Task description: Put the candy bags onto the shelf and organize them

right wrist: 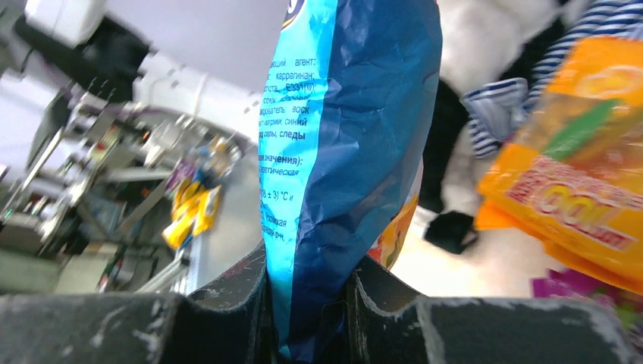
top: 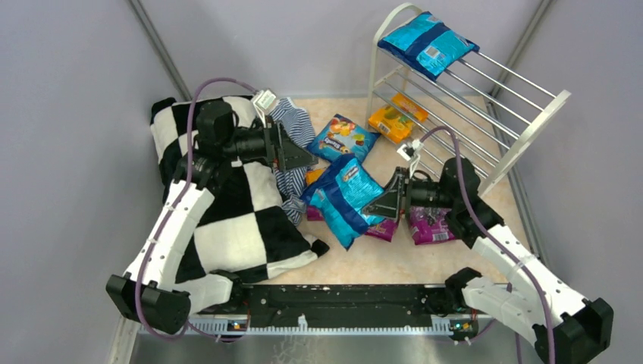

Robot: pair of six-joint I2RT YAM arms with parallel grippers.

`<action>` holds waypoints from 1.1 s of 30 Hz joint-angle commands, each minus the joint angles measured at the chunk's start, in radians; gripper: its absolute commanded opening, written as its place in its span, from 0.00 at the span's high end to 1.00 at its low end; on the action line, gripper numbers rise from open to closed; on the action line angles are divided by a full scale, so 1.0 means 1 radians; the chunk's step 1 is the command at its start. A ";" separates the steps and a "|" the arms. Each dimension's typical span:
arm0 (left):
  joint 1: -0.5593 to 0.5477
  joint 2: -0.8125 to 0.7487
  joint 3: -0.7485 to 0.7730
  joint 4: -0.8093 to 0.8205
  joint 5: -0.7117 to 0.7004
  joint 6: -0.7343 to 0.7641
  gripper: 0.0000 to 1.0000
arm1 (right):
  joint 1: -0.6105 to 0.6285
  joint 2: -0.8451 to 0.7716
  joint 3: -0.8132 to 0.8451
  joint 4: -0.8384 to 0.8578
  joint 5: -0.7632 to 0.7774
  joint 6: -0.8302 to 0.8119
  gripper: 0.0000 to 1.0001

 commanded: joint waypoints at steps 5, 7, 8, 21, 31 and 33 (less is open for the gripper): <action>0.010 -0.043 0.095 -0.260 -0.353 0.223 0.01 | -0.087 -0.100 0.353 -0.297 0.441 -0.115 1.00; 0.010 -0.072 0.059 -0.229 -0.360 0.238 0.01 | -0.088 -0.091 0.449 -0.369 0.572 -0.127 1.00; 0.010 -0.093 0.042 -0.209 -0.370 0.246 0.01 | -0.089 -0.083 0.497 -0.405 0.638 -0.129 1.00; 0.010 -0.255 -0.184 -0.092 -0.455 0.214 0.01 | -0.089 0.201 0.993 -0.373 1.305 -0.071 1.00; 0.009 -0.279 -0.237 -0.151 -0.568 0.256 0.01 | -0.226 0.364 1.082 -0.212 1.377 0.114 1.00; 0.009 -0.289 -0.247 -0.142 -0.559 0.248 0.01 | -0.272 0.391 1.088 -0.191 1.338 0.162 1.00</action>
